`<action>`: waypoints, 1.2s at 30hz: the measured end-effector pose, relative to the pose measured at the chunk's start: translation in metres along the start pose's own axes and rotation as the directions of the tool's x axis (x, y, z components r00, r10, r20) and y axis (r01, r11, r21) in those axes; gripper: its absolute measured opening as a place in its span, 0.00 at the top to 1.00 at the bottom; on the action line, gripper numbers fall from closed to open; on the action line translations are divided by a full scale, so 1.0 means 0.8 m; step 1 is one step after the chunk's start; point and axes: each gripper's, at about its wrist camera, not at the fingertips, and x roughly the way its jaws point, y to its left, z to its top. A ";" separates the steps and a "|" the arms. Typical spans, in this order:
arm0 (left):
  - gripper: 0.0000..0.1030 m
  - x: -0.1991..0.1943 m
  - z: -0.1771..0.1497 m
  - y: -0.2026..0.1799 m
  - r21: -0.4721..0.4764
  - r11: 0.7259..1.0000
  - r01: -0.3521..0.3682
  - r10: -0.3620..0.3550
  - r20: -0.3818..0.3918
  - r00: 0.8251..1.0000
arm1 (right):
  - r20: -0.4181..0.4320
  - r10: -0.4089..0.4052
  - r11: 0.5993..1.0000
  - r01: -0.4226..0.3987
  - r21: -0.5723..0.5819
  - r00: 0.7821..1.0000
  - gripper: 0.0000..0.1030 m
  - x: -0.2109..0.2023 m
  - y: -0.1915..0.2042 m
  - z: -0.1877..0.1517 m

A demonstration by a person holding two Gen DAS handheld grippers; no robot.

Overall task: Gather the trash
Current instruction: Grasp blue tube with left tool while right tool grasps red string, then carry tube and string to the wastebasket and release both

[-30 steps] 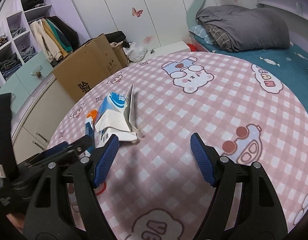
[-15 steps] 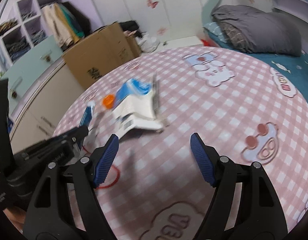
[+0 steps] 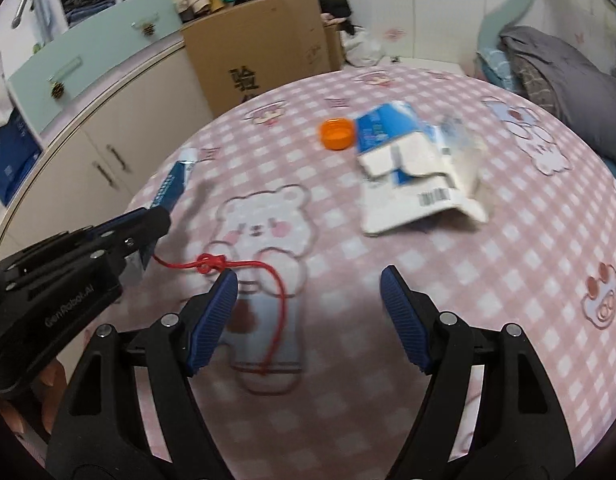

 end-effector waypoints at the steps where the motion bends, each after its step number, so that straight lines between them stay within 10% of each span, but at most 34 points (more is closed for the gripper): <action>1: 0.86 -0.001 -0.001 0.006 -0.009 1.000 0.006 -0.006 0.001 1.000 | -0.007 0.004 1.000 -0.004 -0.016 1.000 0.29 0.002 0.007 0.000; 10: 0.86 0.004 -0.012 0.042 -0.049 0.996 0.068 -0.069 -0.024 0.997 | -0.015 -0.034 0.983 0.031 -0.182 0.999 0.43 0.021 0.072 0.003; 15: 0.86 0.003 -0.013 0.056 -0.061 0.994 0.089 -0.091 -0.026 0.996 | -0.017 0.001 0.976 -0.005 -0.218 1.000 0.94 0.027 0.092 0.008; 36: 0.86 -0.029 -0.023 0.246 -0.293 0.955 -0.049 0.063 0.036 0.997 | -0.021 0.175 0.932 -0.173 -0.318 0.984 0.97 0.066 0.279 0.039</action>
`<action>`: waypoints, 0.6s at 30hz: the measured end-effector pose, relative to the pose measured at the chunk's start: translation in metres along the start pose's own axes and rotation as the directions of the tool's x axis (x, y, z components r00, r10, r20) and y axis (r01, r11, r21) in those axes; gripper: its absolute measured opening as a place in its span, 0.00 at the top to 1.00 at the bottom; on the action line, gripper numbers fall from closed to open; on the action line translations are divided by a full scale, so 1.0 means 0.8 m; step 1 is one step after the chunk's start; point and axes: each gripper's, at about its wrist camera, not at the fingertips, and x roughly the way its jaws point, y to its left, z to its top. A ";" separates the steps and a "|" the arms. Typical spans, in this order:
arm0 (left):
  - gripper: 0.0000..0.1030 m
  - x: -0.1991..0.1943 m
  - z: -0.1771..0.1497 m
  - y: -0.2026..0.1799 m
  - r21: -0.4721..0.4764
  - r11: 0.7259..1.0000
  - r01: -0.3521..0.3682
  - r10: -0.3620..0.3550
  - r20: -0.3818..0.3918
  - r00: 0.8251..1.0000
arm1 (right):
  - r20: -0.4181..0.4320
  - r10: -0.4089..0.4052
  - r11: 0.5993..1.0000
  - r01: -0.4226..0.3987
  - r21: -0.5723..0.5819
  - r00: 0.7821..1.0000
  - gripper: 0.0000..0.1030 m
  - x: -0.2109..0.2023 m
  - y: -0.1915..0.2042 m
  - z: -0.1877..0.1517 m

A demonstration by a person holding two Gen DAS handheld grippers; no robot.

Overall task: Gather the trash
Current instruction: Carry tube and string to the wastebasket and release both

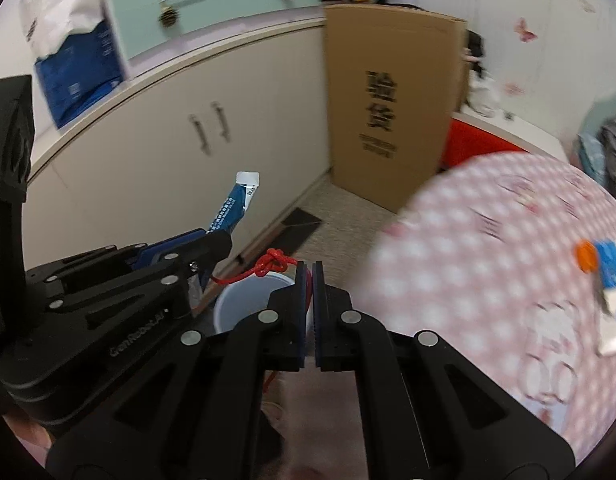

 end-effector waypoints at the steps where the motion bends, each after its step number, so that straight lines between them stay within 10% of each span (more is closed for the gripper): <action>1: 0.86 -0.001 0.003 0.013 -0.014 1.000 -0.013 0.013 0.004 1.000 | -0.002 0.013 1.000 -0.013 -0.009 1.000 0.97 0.007 0.011 0.005; 11: 0.84 0.014 0.026 0.133 -0.148 0.978 -0.144 0.145 -0.005 0.989 | -0.054 0.126 0.990 -0.129 -0.061 0.991 0.96 0.103 0.089 0.028; 14: 0.60 0.029 0.029 0.162 -0.185 0.964 -0.191 0.185 -0.050 0.981 | -0.074 0.123 0.990 -0.127 -0.056 0.990 0.94 0.122 0.095 0.026; 18: 0.39 0.041 0.028 0.186 -0.204 0.947 -0.247 0.238 -0.064 0.969 | -0.077 0.102 0.993 -0.106 -0.047 0.992 0.46 0.132 0.096 0.022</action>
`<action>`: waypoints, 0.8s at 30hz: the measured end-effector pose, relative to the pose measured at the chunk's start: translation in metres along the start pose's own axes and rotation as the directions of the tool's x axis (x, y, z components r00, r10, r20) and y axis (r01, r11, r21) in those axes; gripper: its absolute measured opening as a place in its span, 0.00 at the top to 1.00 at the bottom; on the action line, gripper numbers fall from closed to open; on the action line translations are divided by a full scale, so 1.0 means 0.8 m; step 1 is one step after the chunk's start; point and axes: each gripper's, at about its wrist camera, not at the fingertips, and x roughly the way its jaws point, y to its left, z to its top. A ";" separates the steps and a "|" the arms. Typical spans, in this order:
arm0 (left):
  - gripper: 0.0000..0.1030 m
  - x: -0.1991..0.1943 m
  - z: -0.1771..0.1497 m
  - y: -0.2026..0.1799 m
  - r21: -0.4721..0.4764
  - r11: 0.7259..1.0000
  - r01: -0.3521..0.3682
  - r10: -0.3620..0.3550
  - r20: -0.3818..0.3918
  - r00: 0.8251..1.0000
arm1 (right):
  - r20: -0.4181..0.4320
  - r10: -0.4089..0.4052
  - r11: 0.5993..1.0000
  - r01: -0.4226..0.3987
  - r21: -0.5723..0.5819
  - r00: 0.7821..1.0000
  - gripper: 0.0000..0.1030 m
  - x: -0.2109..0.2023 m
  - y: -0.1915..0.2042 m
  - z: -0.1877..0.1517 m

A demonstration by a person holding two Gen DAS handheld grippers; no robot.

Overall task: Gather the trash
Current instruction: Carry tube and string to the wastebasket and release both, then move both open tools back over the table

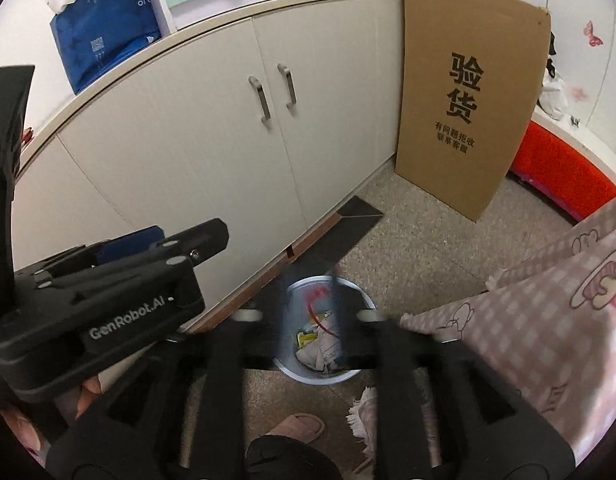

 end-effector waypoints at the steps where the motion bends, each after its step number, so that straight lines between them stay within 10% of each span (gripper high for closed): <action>1: 0.39 0.003 -0.001 0.000 0.005 1.000 -0.006 0.006 -0.005 1.000 | 0.003 -0.006 1.000 0.006 -0.003 1.000 0.46 0.000 -0.001 -0.001; 24: 0.36 -0.111 -0.015 -0.057 0.055 0.998 0.036 -0.043 0.130 0.991 | 0.167 -0.105 0.990 0.086 0.116 0.980 0.38 -0.166 -0.063 -0.022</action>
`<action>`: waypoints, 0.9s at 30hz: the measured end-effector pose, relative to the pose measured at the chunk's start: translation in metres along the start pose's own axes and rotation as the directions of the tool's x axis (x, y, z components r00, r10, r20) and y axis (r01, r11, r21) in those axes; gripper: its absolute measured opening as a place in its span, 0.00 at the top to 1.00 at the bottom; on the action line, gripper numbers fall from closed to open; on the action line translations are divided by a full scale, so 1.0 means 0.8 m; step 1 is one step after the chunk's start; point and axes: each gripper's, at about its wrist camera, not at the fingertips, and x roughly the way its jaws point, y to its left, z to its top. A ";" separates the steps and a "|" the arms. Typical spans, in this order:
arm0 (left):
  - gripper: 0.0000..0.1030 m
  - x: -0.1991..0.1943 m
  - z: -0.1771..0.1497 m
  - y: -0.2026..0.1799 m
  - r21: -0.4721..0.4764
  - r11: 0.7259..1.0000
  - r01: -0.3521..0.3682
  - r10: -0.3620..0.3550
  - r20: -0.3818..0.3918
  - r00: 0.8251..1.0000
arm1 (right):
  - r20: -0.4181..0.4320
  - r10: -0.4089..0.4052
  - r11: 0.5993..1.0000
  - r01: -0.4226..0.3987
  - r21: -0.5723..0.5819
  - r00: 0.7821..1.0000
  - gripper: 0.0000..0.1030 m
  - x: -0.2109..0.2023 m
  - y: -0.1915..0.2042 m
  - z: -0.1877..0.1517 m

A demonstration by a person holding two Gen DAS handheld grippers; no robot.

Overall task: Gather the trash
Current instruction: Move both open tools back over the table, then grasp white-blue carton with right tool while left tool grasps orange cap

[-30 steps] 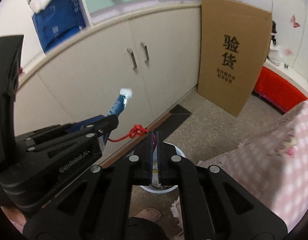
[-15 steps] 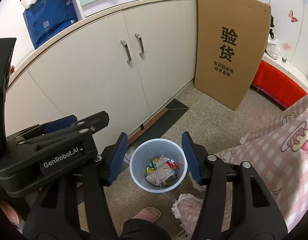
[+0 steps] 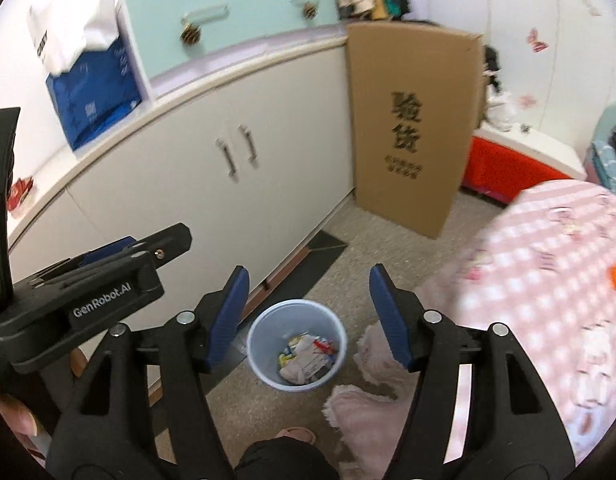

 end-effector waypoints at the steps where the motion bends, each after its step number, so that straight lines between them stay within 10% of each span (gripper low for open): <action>1: 0.36 -0.009 -0.001 -0.011 0.008 1.000 0.009 -0.009 0.009 1.000 | 0.014 -0.011 1.000 0.011 0.014 1.000 0.37 -0.014 -0.011 -0.001; 13: 0.35 -0.068 -0.039 -0.170 0.183 0.977 0.111 -0.117 0.022 0.993 | 0.104 -0.195 0.961 0.169 0.218 0.975 0.32 -0.146 -0.163 -0.045; 27: 0.34 -0.059 -0.123 -0.353 0.425 0.880 0.211 -0.193 -0.086 0.977 | 0.086 -0.187 0.799 0.101 0.592 0.979 0.30 -0.180 -0.326 -0.139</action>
